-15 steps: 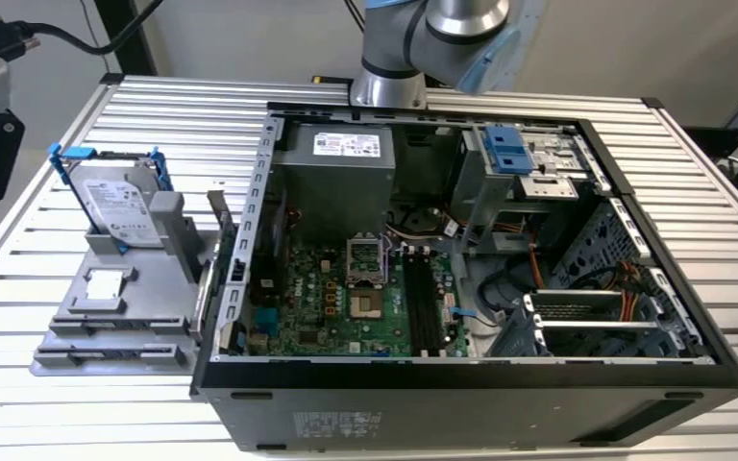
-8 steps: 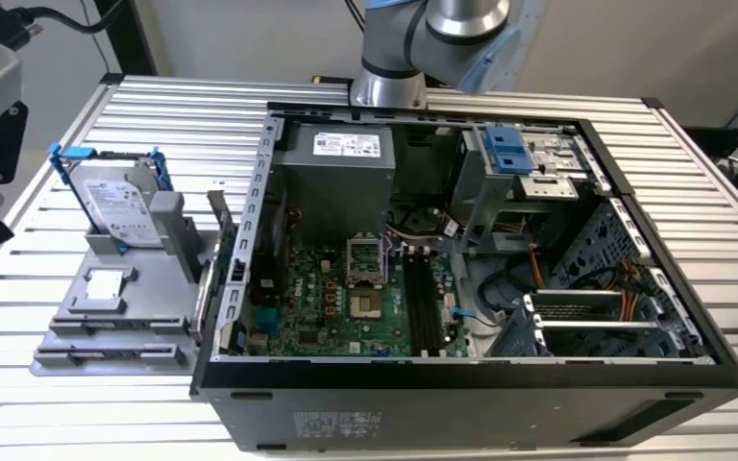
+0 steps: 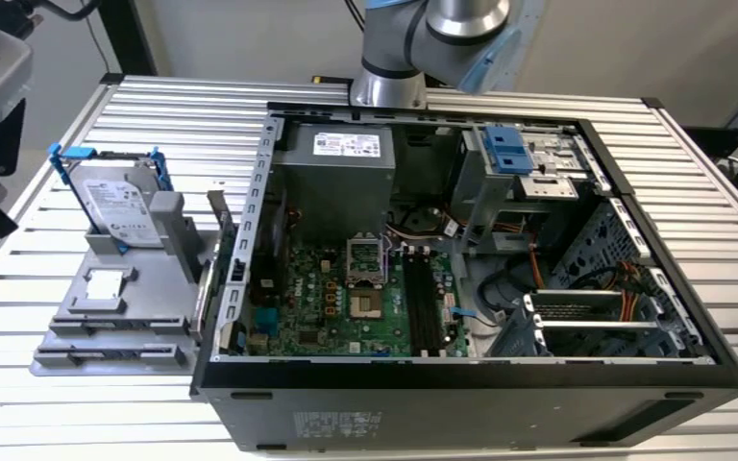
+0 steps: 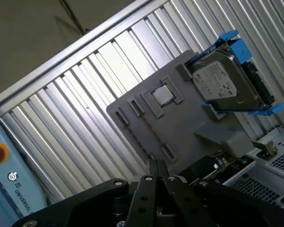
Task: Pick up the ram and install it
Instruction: 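Pick up the ram and move it above insertion slot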
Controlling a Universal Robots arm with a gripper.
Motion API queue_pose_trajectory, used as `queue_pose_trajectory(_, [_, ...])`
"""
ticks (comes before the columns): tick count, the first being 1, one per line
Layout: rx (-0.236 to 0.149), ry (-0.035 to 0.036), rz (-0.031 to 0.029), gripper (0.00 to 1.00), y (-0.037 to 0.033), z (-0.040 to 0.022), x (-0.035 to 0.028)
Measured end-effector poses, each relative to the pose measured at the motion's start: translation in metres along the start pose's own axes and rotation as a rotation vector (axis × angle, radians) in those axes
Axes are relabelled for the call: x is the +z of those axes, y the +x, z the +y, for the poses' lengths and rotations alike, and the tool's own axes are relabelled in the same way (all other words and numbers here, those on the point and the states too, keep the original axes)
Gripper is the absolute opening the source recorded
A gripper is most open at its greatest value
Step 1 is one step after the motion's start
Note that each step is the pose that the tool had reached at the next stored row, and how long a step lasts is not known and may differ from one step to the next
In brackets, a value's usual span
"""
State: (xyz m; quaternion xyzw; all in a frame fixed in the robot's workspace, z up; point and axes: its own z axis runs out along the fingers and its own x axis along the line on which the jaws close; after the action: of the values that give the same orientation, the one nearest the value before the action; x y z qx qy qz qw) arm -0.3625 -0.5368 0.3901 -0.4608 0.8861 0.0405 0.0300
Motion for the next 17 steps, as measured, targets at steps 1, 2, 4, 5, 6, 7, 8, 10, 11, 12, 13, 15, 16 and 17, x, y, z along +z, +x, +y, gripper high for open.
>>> queue_pose_trajectory(1, [-0.015, -0.0031, -0.002, 0.0, 0.0, 0.0, 0.0003])
queue_pose_trajectory(2, [-0.03, -0.006, -0.0034, 0.0, 0.0, 0.0, 0.0005])
queue_pose_trajectory(4, [-0.059, -0.0102, -0.0041, 0.0, 0.0, 0.0, 0.0009])
queue_pose_trajectory(5, [-0.076, -0.0121, -0.0036, 0.0, 0.0001, -0.0001, 0.0011])
queue_pose_trajectory(6, [-0.094, -0.0139, -0.0032, 0.0, 0.0001, -0.0001, 0.0014])
queue_pose_trajectory(7, [-0.112, -0.0159, -0.0027, 0.0, 0.0002, -0.0001, 0.0018])
queue_pose_trajectory(8, [-0.13, -0.0177, -0.0023, 0.0, 0.0002, -0.0001, 0.0022])
queue_pose_trajectory(10, [-0.166, -0.0192, -0.0017, 0.0, 0.0003, -0.0001, 0.0031])
queue_pose_trajectory(11, [-0.184, -0.0195, -0.0018, 0.0, 0.0003, -0.0001, 0.0036])
queue_pose_trajectory(12, [-0.202, -0.02, -0.0016, 0.0, 0.0003, -0.0002, 0.0039])
queue_pose_trajectory(13, [-0.221, -0.0205, -0.0014, 0.0, 0.0004, -0.0002, 0.0043])
queue_pose_trajectory(15, [-0.257, -0.021, -0.0015, 0.0, 0.0005, -0.0002, 0.005])
queue_pose_trajectory(16, [-0.275, -0.0208, -0.0018, 0.0, 0.0005, -0.0002, 0.0054])
queue_pose_trajectory(17, [-0.294, -0.0205, -0.002, 0.0, 0.0005, -0.0003, 0.0056])
